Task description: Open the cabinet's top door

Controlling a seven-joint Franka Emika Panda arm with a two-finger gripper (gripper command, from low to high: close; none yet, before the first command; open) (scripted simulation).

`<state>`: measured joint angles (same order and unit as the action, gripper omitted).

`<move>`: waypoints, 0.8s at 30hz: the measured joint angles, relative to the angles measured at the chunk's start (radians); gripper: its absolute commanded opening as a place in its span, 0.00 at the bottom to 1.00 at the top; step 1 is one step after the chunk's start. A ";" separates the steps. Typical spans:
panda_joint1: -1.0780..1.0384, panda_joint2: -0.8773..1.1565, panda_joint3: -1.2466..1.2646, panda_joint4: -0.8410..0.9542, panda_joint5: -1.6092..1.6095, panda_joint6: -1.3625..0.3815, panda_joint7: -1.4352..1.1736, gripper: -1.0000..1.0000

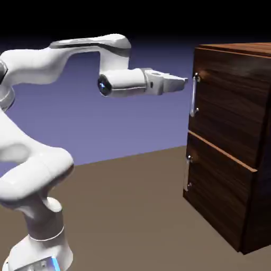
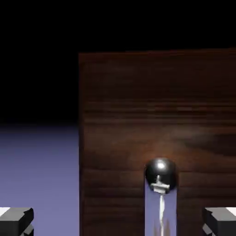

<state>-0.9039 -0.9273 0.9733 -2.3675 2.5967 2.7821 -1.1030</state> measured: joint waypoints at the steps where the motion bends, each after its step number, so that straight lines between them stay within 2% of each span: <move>1: -0.015 -0.002 0.016 0.000 0.043 0.007 -0.032 1.00; 6: -0.091 -0.014 0.098 -0.001 0.261 0.043 -0.190 1.00; 11: -0.262 0.040 0.210 0.123 0.298 0.028 -0.217 1.00; 12: -0.281 0.046 0.222 0.136 0.301 0.026 -0.219 0.00; 14: -0.281 0.046 0.222 0.136 0.301 0.026 -0.219 0.00; 19: -0.100 0.165 0.081 0.051 0.299 -0.025 -0.378 0.00; 24: 0.081 0.164 -0.088 -0.083 0.141 -0.129 -0.317 0.00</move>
<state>-0.8226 -0.7636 0.8854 -2.4508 2.7373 2.6529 -1.4205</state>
